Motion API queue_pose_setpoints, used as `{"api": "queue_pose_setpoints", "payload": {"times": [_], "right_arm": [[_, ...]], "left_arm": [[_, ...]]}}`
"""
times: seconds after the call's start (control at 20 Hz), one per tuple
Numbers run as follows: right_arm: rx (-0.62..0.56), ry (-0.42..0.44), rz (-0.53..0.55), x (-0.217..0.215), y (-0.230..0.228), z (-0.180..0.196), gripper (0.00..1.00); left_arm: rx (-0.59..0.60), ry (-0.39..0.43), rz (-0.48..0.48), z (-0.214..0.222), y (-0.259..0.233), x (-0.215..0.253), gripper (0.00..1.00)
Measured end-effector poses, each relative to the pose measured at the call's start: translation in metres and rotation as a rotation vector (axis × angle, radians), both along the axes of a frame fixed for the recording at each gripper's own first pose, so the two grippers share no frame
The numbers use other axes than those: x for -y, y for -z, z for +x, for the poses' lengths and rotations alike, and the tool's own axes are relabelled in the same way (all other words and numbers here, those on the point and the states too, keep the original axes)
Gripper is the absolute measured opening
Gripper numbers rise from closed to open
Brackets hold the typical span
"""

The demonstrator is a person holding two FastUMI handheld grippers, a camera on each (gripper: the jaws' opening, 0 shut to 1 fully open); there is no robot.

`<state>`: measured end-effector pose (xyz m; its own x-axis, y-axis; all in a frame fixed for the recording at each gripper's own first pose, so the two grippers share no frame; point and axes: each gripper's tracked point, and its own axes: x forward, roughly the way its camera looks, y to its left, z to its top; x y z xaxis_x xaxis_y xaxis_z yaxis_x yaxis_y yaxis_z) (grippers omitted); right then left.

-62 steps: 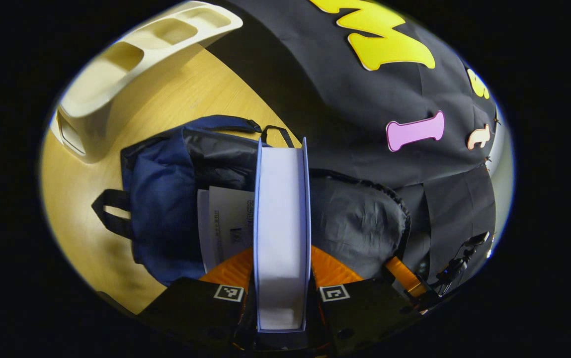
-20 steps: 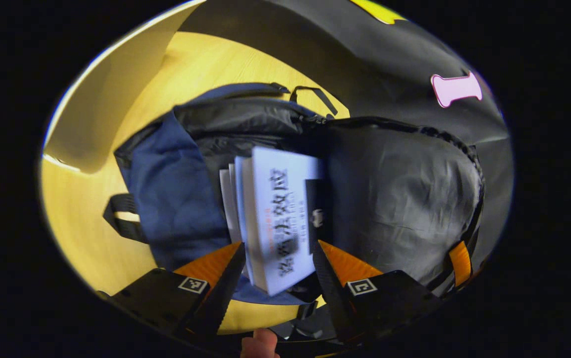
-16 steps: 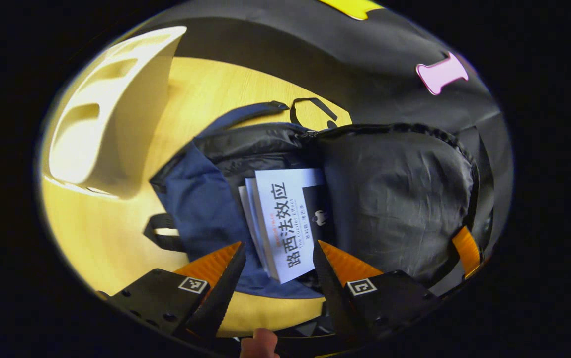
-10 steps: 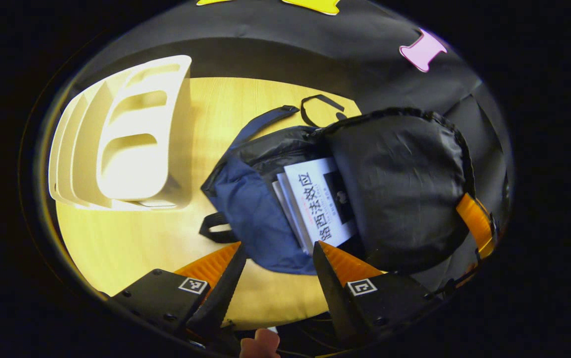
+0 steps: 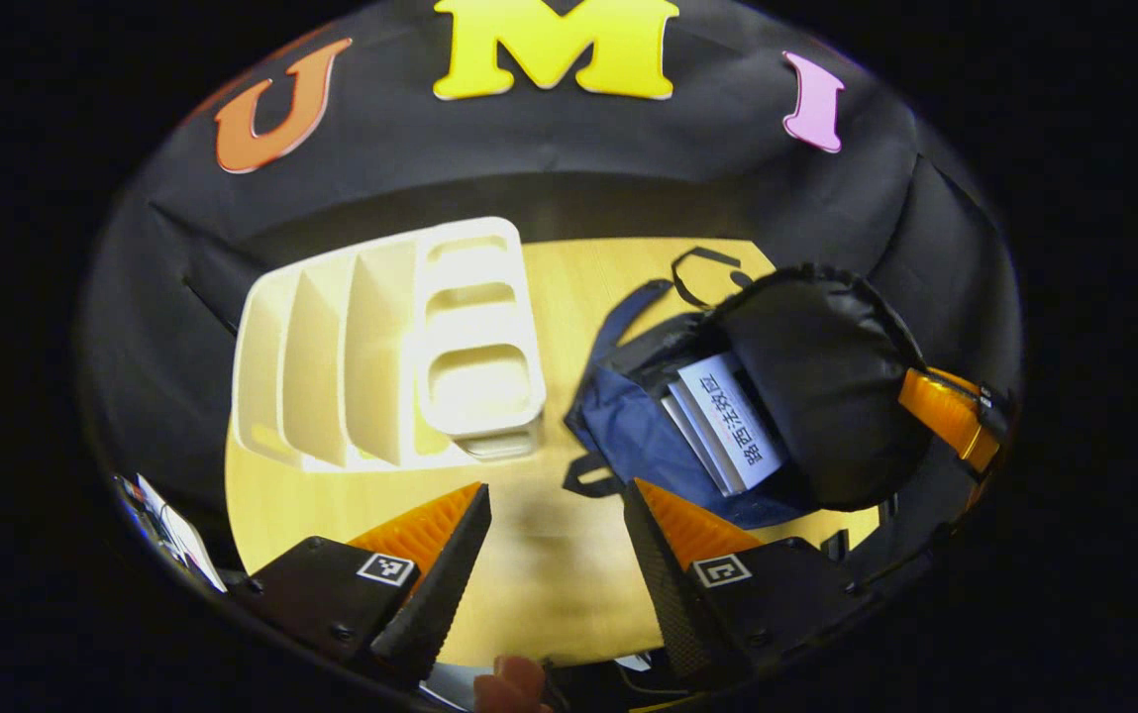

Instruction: Open the schoolbag, grab two books from the bookshelf and put them into the schoolbag.

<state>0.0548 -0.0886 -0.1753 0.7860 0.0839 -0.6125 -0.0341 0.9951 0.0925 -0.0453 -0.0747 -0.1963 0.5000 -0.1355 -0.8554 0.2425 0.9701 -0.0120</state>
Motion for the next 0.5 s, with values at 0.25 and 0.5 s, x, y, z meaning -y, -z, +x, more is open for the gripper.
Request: {"api": "queue_pose_setpoints", "payload": {"times": [0.25, 0.5], "right_arm": [[0.017, -0.02, 0.0, -0.033, -0.005, -0.006, 0.49], [0.087, -0.003, 0.01, -0.058, -0.03, -0.006, 0.75]], "left_arm": [[0.21, -0.074, 0.055, 0.029, -0.043, -0.05, 0.85], [0.431, -0.098, 0.046, 0.059, -0.083, -0.072, 0.91]]}}
